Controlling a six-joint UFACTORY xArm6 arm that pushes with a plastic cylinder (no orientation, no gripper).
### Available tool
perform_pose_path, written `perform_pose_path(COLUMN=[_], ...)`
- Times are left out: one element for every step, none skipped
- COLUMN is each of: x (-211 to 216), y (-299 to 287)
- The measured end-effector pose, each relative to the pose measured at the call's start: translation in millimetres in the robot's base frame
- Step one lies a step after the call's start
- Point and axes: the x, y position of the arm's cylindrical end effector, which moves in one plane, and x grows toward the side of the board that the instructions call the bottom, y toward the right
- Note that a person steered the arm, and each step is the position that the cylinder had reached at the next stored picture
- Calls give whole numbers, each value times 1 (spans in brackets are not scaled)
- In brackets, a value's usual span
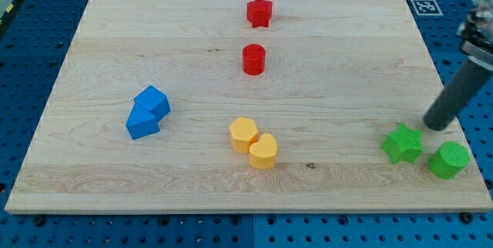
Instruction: Move the green star to the left side of the green circle
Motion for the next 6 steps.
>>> perform_pose_path(x=[-11, -14, -10, 10, 31, 38], y=[-37, -76, -95, -94, -94, -94])
